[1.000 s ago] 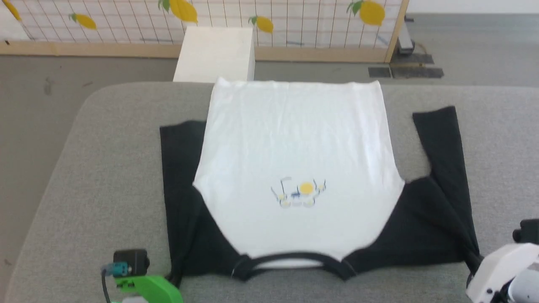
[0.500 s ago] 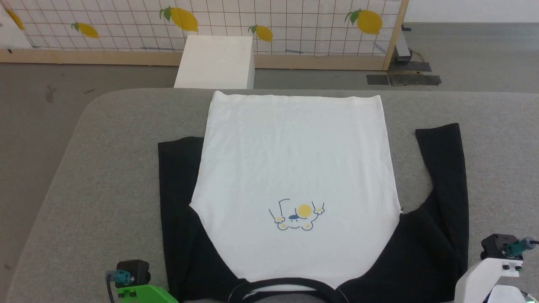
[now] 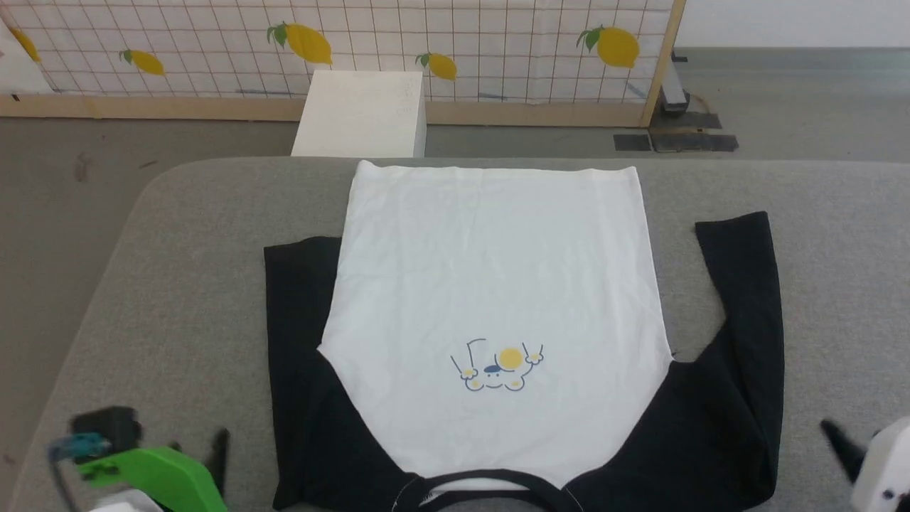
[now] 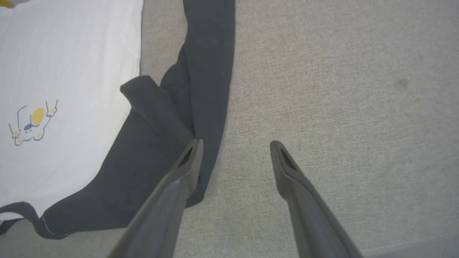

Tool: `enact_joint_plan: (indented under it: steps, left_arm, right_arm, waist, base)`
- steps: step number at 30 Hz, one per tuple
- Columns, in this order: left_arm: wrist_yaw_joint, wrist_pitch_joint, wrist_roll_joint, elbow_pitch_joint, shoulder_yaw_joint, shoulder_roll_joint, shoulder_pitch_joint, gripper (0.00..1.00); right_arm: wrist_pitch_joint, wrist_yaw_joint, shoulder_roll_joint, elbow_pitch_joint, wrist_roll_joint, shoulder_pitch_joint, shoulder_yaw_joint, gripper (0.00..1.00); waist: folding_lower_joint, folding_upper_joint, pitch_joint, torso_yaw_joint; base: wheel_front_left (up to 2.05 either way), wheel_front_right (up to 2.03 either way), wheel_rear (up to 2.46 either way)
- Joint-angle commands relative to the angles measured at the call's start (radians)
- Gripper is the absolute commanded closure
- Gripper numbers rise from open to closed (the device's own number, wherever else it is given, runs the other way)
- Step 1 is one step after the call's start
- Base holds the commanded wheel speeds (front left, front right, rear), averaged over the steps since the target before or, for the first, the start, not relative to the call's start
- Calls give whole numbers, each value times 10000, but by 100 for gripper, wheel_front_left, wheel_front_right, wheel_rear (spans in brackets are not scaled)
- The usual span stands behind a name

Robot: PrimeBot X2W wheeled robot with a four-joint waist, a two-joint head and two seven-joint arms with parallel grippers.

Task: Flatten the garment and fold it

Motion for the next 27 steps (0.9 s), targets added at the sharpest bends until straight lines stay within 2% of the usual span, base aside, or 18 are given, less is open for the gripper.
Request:
enact_joint_plan:
  steps: [1,5,10,12,18,21,23,27]
  left_arm:
    - [104,-532,64,-217,317,16,-34,0]
    - [-223,-2645,202,-685,1063,-360,-386,0]
    - [-846,-5504,934,-562,1421,-677,-909,0]
    - [-997,-5970,1286,-508,1483,-755,-1203,0]
    - [-1419,-6223,2433,-874,1882,-1286,-2069,0]
    - [-1677,-6227,2959,-1137,2163,-1685,-2246,0]
    - [-1878,-6228,3227,-1302,2372,-1963,-2342,0]
    - [-2406,-6229,3501,-1308,2789,-2535,-2514,0]
  right_arm:
    - [-179,-15,-96,-193,-65,-404,-191,0]
    - [-801,-15,-342,-23,-435,-1638,-310,0]
    - [-1644,-15,-773,1375,-974,-3651,-159,0]
    - [-1831,-15,-888,2052,-1148,-4498,-137,0]
    - [-1990,-15,-1311,4114,-1937,-6780,-166,0]
    - [-1879,-15,-1213,4744,-2637,-7519,-260,0]
    - [-1812,-15,-1500,5323,-2918,-8043,-201,0]
    - [-1572,-15,-1634,6105,-3568,-8756,-85,0]
  waist:
    - [1,-1,161,-1]
    - [1,-1,539,-135]
    - [1,-1,1276,-128]
    - [1,-1,1643,-59]
    - [1,-1,2811,256]
    - [1,-1,3228,403]
    - [1,-1,3582,519]
    - [1,-1,4072,718]
  base:
    - [0,0,0]
    - [0,0,0]
    - [0,0,0]
    - [0,0,0]
    - [0,0,0]
    - [0,0,0]
    - [0,0,0]
    - [0,0,0]
